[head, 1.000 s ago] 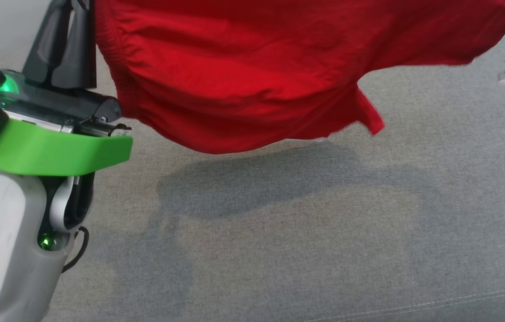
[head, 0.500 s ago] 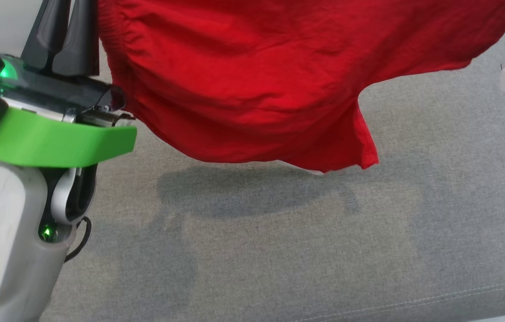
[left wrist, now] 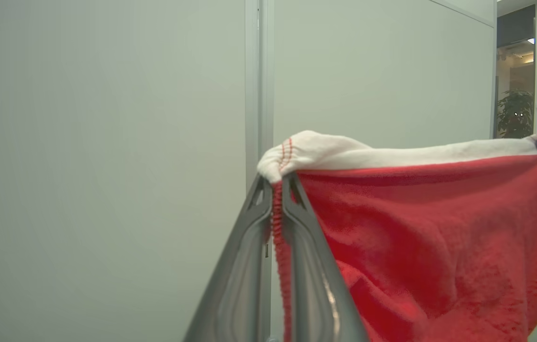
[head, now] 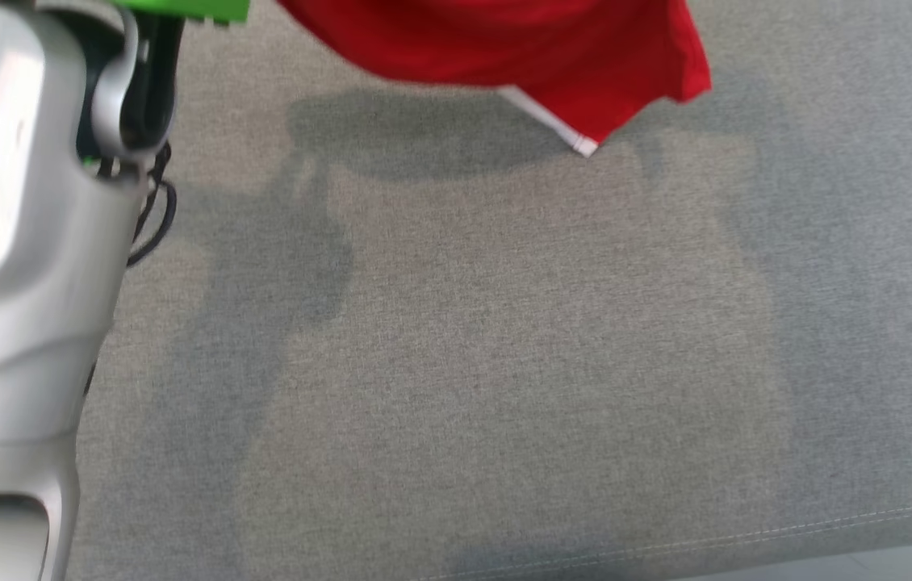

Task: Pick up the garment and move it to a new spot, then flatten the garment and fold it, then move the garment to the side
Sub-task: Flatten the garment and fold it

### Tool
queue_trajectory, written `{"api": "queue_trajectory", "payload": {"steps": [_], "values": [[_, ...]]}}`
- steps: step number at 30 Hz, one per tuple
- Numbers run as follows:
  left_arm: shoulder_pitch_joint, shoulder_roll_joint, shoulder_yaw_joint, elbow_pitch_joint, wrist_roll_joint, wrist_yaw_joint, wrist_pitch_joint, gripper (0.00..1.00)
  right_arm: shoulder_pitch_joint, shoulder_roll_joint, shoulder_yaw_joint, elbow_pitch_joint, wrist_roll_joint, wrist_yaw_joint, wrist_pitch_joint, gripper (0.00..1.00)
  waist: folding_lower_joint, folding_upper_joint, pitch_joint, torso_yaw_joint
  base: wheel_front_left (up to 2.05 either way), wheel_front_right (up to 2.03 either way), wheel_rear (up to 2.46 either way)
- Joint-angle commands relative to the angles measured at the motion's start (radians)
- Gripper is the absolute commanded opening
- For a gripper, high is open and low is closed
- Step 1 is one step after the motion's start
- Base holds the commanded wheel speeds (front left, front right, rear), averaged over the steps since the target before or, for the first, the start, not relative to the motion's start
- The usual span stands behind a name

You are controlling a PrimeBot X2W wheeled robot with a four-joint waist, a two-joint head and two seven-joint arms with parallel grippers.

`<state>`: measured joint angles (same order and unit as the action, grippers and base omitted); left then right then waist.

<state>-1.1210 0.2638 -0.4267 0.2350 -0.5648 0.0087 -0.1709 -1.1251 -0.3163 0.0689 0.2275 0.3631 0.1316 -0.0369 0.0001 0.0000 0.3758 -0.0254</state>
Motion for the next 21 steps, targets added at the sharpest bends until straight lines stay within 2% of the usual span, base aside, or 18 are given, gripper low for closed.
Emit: {"api": "queue_trajectory", "payload": {"steps": [1,9,12,16,21], "values": [[-0.055,-0.015,0.003,0.08,-0.004,-0.012,-0.018,0.0,-0.06,0.018,0.012,0.063,-0.005,-0.002,-0.029,0.0,-0.0001,0.0,0.056,0.017,0.0,0.0,0.0],[-0.237,-0.095,0.025,0.464,-0.019,-0.062,-0.078,0.0,-0.28,0.105,0.037,0.388,-0.039,-0.002,-0.182,0.0,-0.0001,0.0,0.086,0.008,0.0,0.0,0.0],[-0.255,-0.111,0.03,0.543,-0.025,-0.069,-0.083,0.0,-0.302,0.122,0.051,0.454,-0.038,-0.002,-0.197,0.0,-0.0001,0.0,0.092,0.004,0.0,0.0,0.0],[-0.265,-0.134,0.035,0.665,-0.042,-0.093,-0.089,0.0,-0.3,0.151,0.097,0.556,-0.018,-0.002,-0.213,0.0,-0.0001,0.0,0.102,-0.003,0.0,0.0,0.0],[-0.176,-0.159,0.039,0.761,-0.05,-0.118,-0.094,0.0,-0.199,0.156,0.139,0.653,0.046,-0.002,-0.223,0.0,-0.0001,0.0,0.11,-0.006,0.0,0.0,0.0]]}}
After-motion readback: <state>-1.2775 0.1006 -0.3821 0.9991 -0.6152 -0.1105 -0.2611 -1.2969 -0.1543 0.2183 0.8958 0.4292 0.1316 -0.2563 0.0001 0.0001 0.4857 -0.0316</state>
